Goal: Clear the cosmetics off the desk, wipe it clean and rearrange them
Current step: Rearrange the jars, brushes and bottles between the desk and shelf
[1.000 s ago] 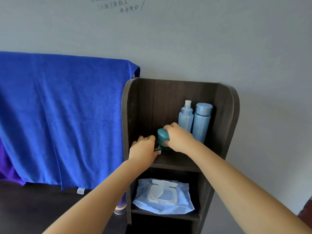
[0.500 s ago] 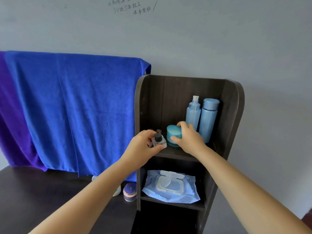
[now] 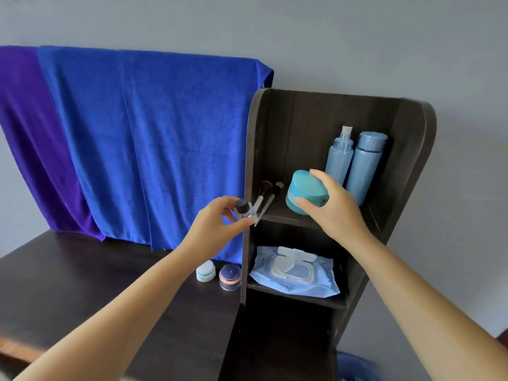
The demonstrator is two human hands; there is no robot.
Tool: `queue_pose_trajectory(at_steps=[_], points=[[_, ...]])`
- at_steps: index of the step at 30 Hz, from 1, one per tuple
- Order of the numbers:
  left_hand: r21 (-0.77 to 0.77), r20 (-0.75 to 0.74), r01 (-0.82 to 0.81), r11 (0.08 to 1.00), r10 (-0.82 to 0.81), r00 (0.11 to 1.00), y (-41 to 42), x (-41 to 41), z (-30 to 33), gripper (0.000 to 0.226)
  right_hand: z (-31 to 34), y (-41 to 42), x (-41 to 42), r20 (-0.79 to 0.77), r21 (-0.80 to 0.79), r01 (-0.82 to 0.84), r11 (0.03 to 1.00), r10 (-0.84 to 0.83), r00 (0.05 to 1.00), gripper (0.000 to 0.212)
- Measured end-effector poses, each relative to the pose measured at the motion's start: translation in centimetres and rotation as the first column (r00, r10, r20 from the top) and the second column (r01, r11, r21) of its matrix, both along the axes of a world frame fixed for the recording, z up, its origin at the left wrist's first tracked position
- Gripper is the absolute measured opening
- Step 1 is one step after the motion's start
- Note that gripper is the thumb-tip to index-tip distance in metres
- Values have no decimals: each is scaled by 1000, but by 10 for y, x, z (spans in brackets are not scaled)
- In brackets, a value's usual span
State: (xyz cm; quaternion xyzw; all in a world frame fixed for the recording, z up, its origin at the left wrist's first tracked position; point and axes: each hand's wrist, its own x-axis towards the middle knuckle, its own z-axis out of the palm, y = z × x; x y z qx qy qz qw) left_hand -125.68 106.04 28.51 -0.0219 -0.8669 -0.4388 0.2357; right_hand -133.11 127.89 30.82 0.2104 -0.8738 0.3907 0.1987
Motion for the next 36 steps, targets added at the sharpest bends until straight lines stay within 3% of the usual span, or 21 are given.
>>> queue_pose_trajectory(at_steps=[4,9,12,15,22,28,36], points=[[26,20,46,999,-47,999,-28,3,-15,27,-1,-16,38,51,-46,-113,993,115,992,59],[14,151,72,997,-74,986,-96,2,-61,26,-49,-72,58,301,-176,-163,971,211,930,53],[-32,274,92,995,-79,958,-141,-8,-104,20,-104,-117,57,389,-120,-65,991,107,915,57],[-76,378,136,988,-98,921,-171,-22,-156,30,-161,-156,56,447,-78,58,995,-17,894,61],[-46,533,274,960,-209,820,-170,-49,-252,33,-250,-196,44,533,144,258,955,-295,793,62],[-70,543,253,965,-176,821,-157,-71,-291,33,-291,-220,28,513,210,375,903,-428,744,64],[-134,524,231,964,-129,842,-144,-93,-289,36,-292,-227,2,522,308,357,882,-470,712,70]])
